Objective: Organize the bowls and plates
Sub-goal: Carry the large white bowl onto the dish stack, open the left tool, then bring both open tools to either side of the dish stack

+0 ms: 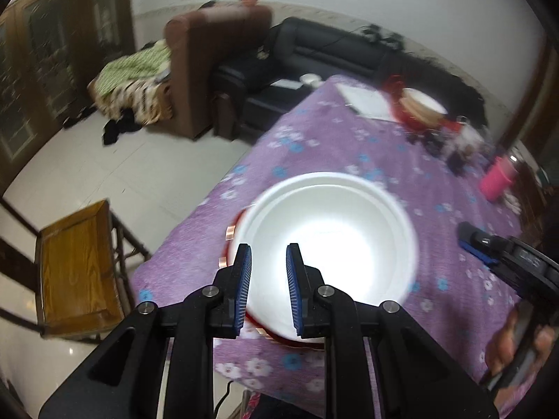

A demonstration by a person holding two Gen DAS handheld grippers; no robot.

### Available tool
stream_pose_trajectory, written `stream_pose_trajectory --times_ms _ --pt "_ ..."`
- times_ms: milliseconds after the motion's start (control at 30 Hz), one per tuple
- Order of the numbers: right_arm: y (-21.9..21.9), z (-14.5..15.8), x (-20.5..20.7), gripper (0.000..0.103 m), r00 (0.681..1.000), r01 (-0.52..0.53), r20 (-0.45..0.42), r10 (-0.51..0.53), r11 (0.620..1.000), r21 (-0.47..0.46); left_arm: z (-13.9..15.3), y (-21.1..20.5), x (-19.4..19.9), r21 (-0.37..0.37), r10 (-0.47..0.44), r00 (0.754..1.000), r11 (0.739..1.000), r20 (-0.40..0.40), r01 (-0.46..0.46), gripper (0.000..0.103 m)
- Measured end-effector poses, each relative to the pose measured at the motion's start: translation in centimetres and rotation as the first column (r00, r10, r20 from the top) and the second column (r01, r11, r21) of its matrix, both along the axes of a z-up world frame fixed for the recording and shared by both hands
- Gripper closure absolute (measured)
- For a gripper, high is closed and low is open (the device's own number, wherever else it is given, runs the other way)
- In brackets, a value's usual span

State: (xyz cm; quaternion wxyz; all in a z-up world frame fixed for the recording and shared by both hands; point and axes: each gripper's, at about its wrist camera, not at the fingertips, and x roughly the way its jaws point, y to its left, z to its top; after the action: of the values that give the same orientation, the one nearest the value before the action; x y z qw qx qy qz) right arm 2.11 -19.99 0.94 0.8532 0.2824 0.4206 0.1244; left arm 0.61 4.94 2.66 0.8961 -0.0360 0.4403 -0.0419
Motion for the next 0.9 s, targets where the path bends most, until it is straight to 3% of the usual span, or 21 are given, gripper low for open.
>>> stream_pose_trajectory --times_ms 167,200,233,300,567,767,867,900 --pt "-3.7 -1.8 -1.6 0.067 0.999 0.046 -0.023 -0.045 0.998 0.049 1.2 -3.9 -2.2 0.007 -0.094 0.990 0.996 0.107 0.093 0.079" --pt "-4.2 -2.0 -2.1 0.064 0.999 0.050 -0.017 -0.050 0.997 0.050 1.3 -4.5 -2.5 0.011 -0.102 0.987 0.995 0.124 0.101 0.066" --pt "-4.7 -2.2 -2.6 0.060 0.998 0.054 -0.010 -0.054 0.997 0.053 1.4 -5.5 -3.2 0.013 -0.118 0.982 0.993 0.149 0.118 0.045" --pt "-5.7 -2.5 -3.8 0.055 0.998 0.058 0.007 -0.059 0.996 0.062 1.6 -7.1 -4.2 0.014 -0.151 0.969 0.988 0.196 0.152 0.033" --pt "-9.6 -0.9 -8.6 0.044 0.978 0.134 0.159 -0.135 0.991 0.020 2.4 -14.3 -7.5 0.124 -0.323 0.889 0.946 0.325 0.299 0.033" --pt "-9.5 1.6 -11.6 0.039 0.937 0.158 0.324 -0.131 0.986 -0.058 2.8 -15.0 -8.6 0.154 -0.290 0.877 0.956 0.383 0.250 0.032" --pt "-9.0 2.4 -12.5 0.035 0.912 0.155 0.391 -0.120 0.986 -0.059 3.0 -13.8 -8.6 0.139 -0.226 0.887 0.973 0.403 0.185 0.030" --pt "-8.7 2.6 -12.7 0.035 0.905 0.145 0.410 -0.112 0.988 -0.051 3.2 -13.0 -8.6 0.131 -0.200 0.891 0.978 0.408 0.160 0.025"
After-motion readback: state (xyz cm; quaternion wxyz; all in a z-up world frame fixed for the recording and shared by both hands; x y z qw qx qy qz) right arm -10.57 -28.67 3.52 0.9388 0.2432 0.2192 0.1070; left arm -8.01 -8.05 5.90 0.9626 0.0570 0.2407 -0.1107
